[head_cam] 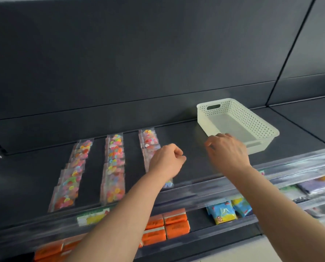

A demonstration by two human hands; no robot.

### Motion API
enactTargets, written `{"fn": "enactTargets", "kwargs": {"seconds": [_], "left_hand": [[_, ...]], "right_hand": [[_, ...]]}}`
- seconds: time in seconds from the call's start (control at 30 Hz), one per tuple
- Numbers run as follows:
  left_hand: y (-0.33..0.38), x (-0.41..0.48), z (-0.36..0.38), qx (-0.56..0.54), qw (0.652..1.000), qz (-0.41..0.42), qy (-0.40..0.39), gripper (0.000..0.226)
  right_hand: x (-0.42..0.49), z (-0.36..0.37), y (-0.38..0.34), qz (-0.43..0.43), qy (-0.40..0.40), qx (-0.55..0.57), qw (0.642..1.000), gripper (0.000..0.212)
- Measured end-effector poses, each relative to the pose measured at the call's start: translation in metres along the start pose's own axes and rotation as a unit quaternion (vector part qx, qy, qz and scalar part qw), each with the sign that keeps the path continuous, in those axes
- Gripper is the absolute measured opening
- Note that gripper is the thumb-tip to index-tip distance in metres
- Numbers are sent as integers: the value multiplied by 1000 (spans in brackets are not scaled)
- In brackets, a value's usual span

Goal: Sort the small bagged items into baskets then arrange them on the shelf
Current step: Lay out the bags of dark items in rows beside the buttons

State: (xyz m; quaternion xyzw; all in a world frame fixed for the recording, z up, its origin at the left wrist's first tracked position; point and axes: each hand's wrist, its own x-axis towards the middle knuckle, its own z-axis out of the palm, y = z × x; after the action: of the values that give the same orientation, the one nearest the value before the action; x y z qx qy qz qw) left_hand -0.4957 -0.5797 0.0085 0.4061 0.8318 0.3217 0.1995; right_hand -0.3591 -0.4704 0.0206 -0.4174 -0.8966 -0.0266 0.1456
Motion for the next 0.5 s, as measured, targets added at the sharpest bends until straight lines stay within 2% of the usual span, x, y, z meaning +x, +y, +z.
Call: {"fn": "enactTargets", "kwargs": {"seconds": [0.17, 0.27, 0.4, 0.5], "left_hand": [[79, 29, 61, -45, 999, -6, -16, 38], [115, 51, 93, -60, 998, -29, -6, 45], [132, 67, 124, -56, 996, -75, 7, 33], [130, 71, 136, -77, 993, -89, 18, 27]], "right_hand": [[25, -14, 108, 45, 2, -9, 999, 28], [41, -11, 162, 64, -7, -9, 998, 39], [57, 1, 208, 81, -71, 37, 994, 49], [61, 11, 224, 105, -125, 145, 976, 39]]}}
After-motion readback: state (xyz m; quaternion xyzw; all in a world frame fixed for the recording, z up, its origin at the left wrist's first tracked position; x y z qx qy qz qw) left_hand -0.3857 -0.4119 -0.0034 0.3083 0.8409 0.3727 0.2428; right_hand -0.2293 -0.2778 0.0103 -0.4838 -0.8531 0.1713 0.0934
